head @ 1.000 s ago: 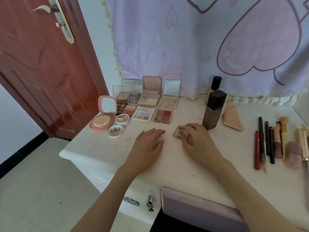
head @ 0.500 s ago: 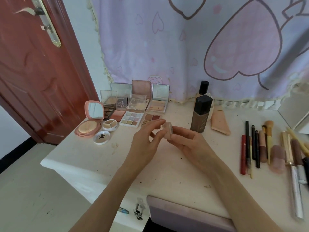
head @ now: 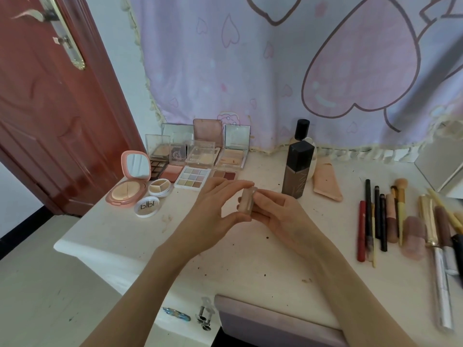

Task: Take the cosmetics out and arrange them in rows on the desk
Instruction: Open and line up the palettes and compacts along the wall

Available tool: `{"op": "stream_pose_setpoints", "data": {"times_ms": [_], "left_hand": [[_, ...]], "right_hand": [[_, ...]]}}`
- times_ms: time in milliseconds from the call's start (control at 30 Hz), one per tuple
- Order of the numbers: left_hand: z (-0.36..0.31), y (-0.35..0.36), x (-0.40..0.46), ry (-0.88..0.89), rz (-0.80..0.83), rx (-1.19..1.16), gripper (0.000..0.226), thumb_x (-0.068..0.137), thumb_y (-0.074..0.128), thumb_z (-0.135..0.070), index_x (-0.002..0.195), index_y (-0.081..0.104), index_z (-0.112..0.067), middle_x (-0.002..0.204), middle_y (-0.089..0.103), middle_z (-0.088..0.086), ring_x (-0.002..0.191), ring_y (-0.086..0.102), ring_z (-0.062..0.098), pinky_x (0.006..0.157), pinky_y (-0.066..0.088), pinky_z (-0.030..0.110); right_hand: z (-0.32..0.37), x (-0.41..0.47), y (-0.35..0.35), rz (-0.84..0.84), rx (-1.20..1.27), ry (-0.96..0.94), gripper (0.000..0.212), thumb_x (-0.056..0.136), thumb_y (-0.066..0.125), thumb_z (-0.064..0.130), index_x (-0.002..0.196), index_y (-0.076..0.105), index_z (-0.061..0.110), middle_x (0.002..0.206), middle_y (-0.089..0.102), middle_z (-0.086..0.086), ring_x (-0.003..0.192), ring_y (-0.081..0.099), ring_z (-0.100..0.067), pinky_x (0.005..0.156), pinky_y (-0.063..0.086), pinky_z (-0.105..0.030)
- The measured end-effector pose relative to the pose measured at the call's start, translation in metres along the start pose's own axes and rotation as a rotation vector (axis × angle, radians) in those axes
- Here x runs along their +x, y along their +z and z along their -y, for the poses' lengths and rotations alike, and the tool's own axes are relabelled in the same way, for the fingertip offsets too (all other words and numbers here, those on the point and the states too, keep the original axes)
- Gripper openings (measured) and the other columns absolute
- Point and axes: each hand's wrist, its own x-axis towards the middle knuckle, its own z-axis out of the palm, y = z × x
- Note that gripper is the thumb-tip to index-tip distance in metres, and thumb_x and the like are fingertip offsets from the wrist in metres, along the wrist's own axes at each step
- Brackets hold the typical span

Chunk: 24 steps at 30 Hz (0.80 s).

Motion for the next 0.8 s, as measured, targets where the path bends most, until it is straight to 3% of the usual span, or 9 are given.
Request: {"op": "stream_pose_setpoints", "data": {"times_ms": [100, 167, 300, 500, 633, 800], "left_hand": [[-0.001, 0.001, -0.003, -0.009, -0.007, -0.006, 0.053, 0.08, 0.066, -0.038, 0.126, 0.041, -0.039, 0.121, 0.035, -0.039, 0.113, 0.026, -0.022, 0.094, 0.023, -0.001], [-0.002, 0.003, -0.005, -0.018, -0.083, -0.032, 0.046, 0.079, 0.067, -0.041, 0.122, 0.052, -0.033, 0.116, 0.044, -0.034, 0.107, 0.039, -0.019, 0.085, 0.034, 0.001], [-0.006, 0.006, -0.005, -0.069, -0.181, -0.055, 0.027, 0.079, 0.071, -0.02, 0.106, 0.068, -0.023, 0.096, 0.058, -0.024, 0.09, 0.053, -0.007, 0.075, 0.042, 0.006], [-0.009, 0.002, -0.004, -0.181, -0.158, -0.187, 0.028, 0.076, 0.073, -0.019, 0.102, 0.069, -0.028, 0.098, 0.066, -0.015, 0.09, 0.058, 0.0, 0.079, 0.048, 0.014], [-0.012, 0.0, -0.006, -0.242, -0.156, -0.256, 0.031, 0.078, 0.072, -0.018, 0.106, 0.066, -0.031, 0.101, 0.064, -0.02, 0.097, 0.06, 0.0, 0.084, 0.048, 0.013], [-0.013, -0.009, -0.004, -0.245, -0.122, -0.272, 0.03, 0.08, 0.069, -0.018, 0.101, 0.065, -0.039, 0.095, 0.067, -0.022, 0.09, 0.062, -0.003, 0.083, 0.048, 0.011]], "right_hand": [[-0.001, 0.0, 0.0, -0.023, -0.013, -0.019, 0.035, 0.081, 0.058, 0.019, 0.113, 0.061, 0.005, 0.108, 0.067, -0.017, 0.097, 0.066, -0.024, 0.088, 0.054, -0.03], [0.0, -0.001, 0.0, -0.019, 0.023, -0.036, 0.03, 0.079, 0.06, 0.013, 0.109, 0.061, 0.006, 0.102, 0.07, -0.013, 0.093, 0.068, -0.022, 0.082, 0.055, -0.026], [0.0, -0.004, 0.002, -0.002, 0.011, -0.059, 0.036, 0.069, 0.065, 0.018, 0.104, 0.061, 0.011, 0.1, 0.071, -0.009, 0.095, 0.068, -0.021, 0.086, 0.055, -0.031], [-0.001, -0.006, 0.003, -0.064, -0.091, -0.114, 0.041, 0.066, 0.068, 0.027, 0.105, 0.064, 0.016, 0.107, 0.069, -0.011, 0.1, 0.067, -0.025, 0.093, 0.051, -0.038], [-0.003, -0.006, 0.002, -0.08, -0.152, -0.153, 0.024, 0.078, 0.065, 0.014, 0.1, 0.066, 0.023, 0.101, 0.072, -0.001, 0.099, 0.067, -0.019, 0.091, 0.052, -0.034], [-0.002, -0.008, 0.003, -0.063, -0.135, -0.17, 0.025, 0.079, 0.064, 0.012, 0.103, 0.066, 0.02, 0.102, 0.072, 0.0, 0.097, 0.068, -0.018, 0.087, 0.054, -0.03]]}}
